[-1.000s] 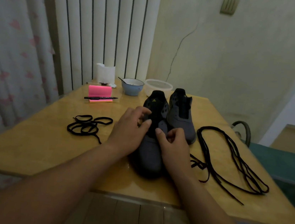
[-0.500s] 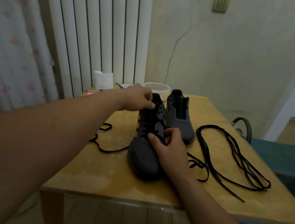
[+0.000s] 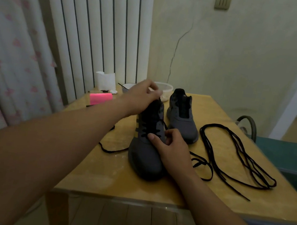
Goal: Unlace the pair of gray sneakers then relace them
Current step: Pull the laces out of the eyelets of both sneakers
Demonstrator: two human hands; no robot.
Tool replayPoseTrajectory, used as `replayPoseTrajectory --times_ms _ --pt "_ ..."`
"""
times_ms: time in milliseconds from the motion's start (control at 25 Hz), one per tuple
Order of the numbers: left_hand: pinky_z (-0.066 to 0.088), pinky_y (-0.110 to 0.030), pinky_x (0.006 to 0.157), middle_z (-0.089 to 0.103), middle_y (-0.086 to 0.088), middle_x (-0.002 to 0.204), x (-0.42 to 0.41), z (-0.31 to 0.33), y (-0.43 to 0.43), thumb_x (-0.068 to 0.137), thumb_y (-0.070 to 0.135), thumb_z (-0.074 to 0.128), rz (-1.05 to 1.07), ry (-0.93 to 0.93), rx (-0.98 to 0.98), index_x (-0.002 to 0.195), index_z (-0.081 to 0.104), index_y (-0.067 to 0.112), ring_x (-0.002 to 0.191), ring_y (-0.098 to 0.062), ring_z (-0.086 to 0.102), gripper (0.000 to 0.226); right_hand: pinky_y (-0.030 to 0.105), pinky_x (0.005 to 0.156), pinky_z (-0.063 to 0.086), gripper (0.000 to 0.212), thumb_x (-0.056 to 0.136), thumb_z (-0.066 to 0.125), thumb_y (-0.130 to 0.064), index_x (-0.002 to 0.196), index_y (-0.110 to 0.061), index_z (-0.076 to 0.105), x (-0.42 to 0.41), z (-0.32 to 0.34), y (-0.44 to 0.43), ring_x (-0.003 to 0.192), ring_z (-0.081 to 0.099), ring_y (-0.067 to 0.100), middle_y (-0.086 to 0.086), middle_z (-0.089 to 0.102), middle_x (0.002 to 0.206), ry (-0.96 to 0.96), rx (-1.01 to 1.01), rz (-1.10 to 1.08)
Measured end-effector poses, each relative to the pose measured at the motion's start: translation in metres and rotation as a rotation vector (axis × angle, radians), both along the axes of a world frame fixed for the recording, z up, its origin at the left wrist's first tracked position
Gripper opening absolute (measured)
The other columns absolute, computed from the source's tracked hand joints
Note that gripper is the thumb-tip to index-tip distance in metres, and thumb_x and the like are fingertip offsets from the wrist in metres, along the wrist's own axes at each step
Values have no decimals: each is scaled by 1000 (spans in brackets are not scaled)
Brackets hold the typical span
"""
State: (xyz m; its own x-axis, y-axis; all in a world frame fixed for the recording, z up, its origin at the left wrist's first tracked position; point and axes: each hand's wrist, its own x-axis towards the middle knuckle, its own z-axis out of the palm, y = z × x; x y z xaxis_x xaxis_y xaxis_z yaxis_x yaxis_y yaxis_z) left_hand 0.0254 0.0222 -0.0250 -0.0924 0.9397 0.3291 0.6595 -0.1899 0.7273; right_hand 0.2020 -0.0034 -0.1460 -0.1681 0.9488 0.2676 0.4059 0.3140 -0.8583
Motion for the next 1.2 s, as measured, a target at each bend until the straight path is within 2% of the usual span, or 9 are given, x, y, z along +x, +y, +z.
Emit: replayPoseTrajectory --times_ms 80,160,360,560,800,920,1000,1080,1200 --pt "53 -30 82 61 -2 110 -5 -18 -19 107 27 53 127 -109 283 113 60 18 96 -10 59 13 41 77 59 57 82 71 -72 115 -29 55 0 0 1 85 65 6 -9 67 95 2 0 5" --pt "50 -28 77 60 0 100 -5 -45 -39 104 20 56 176 -26 373 104 61 19 89 -10 58 5 40 76 59 56 82 71 -71 115 -28 55 0 -1 1 86 64 6 -9 66 96 4 4 -1" --pt "40 -11 79 49 16 115 -2 -83 -59 101 28 68 93 253 166 131 61 28 93 5 53 31 34 67 54 53 83 72 -69 111 -27 56 -1 -3 -1 83 64 7 -8 66 93 6 20 -21" --pt "53 -35 86 52 11 115 -5 -62 -49 101 38 64 45 424 -27 136 56 35 97 -7 54 37 33 65 53 50 85 73 -66 110 -26 56 -2 -3 1 82 63 7 -7 65 92 22 12 -22" --pt "53 -33 79 60 6 105 1 -46 -44 100 40 67 21 358 -117 99 62 34 92 -9 58 7 35 69 57 52 83 73 -68 112 -29 54 -1 -6 2 84 64 5 -8 66 94 5 23 -12" --pt "54 -42 88 53 8 109 4 -60 -45 101 40 59 176 505 120 111 63 32 99 -13 56 13 36 72 58 57 82 71 -72 114 -28 54 -2 -7 3 88 64 6 -10 66 98 -3 37 -23" --pt "49 -47 103 50 1 132 1 -56 -38 98 37 58 236 555 217 135 56 30 122 -21 50 38 38 73 59 57 82 72 -71 114 -27 54 -3 -6 3 87 64 6 -9 65 97 -1 43 -23" --pt "40 -52 112 42 -3 149 -6 -35 -23 98 44 55 259 555 57 150 48 28 138 -29 39 54 41 73 59 56 83 73 -69 114 -27 54 -2 -6 2 85 63 6 -8 65 96 10 46 -20" --pt "41 -51 111 47 -7 143 -16 -12 -2 98 57 57 184 648 -172 136 61 28 137 -34 39 47 32 71 56 62 83 75 -66 125 -28 51 -2 -5 0 90 61 4 -9 61 105 21 103 -24"
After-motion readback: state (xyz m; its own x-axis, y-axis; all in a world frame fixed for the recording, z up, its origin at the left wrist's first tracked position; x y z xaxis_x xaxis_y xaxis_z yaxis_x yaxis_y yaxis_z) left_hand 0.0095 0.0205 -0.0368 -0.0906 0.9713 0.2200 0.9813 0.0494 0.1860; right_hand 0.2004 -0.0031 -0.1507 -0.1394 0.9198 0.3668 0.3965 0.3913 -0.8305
